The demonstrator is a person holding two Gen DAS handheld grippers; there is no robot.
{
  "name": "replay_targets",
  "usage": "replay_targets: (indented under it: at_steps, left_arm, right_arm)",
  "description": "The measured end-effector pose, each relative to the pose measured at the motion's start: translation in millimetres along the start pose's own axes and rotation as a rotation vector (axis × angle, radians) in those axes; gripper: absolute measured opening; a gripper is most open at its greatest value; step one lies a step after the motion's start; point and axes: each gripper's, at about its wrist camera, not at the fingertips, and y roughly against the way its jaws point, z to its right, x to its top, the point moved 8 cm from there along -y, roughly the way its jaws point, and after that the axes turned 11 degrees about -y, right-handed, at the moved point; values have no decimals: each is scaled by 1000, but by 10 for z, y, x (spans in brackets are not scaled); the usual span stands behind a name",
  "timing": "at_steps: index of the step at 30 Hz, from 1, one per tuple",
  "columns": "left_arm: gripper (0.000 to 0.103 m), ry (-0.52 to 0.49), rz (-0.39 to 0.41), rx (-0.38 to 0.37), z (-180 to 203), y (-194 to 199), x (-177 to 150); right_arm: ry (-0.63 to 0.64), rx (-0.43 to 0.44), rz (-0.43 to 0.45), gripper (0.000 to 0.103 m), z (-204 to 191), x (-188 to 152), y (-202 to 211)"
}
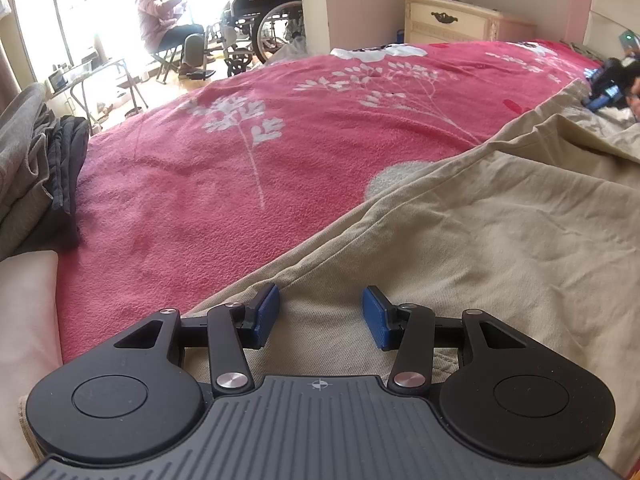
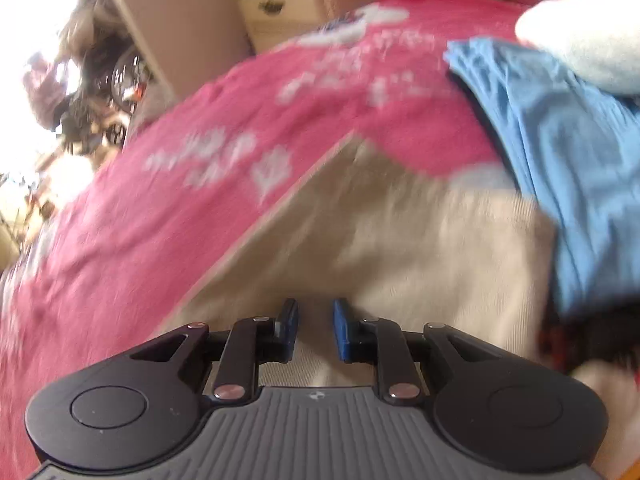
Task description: Fold clothes
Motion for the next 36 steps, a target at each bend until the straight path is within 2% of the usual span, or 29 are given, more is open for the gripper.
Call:
replay_targets:
  at_steps: [8,11,16,18,21,25,28,30,36]
  left_arm:
    - [47,3,1,5,0,0,-2]
    - [47,-1,5,2,-3,1,-5]
    - [47,-4,11,-5,-8,3,-6]
    - [47,-4,19,-7,-9,8,-13]
    - [47,1,37,-7,-7,15,-28]
    - [47,3,44,-6,-3,16,-26]
    - [47,5,46,-9,-7,17,-29]
    - [47,6,50,-7,-5,20,-35]
    - [47,6,54,-2,-4,21,-41]
  right_arm:
    - [-44,-180,118,22,82,522,100]
    - [113,-44,41,22,-272,167,358]
    - [398,188,-127,24,-856,-714,1035]
    - [548,234,-158,29,-1005,-1041,1325]
    - [734,243,-163,41,-1087,-1472,1650]
    - [963,122,-130,41,-918,-2026,1743]
    - [1126,6,-59,41,-823,-2334,1699]
    - [1189,-73,-11,39,-715,-2386,1600]
    - [1213,-224,87,37,-327,-2200,1442]
